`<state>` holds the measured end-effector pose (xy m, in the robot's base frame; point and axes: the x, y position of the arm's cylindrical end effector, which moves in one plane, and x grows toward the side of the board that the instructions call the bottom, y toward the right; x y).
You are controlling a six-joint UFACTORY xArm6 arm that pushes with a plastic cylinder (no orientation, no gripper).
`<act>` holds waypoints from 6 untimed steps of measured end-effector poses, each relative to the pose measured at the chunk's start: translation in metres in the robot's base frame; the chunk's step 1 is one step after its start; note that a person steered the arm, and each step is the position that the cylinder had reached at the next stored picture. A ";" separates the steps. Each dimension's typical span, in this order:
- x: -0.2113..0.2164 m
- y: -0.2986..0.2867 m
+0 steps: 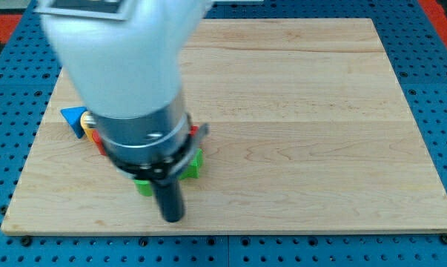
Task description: Slide the green circle to the red circle
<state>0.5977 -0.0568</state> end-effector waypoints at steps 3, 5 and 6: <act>-0.027 -0.125; -0.018 -0.028; -0.032 -0.005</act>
<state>0.5662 -0.0616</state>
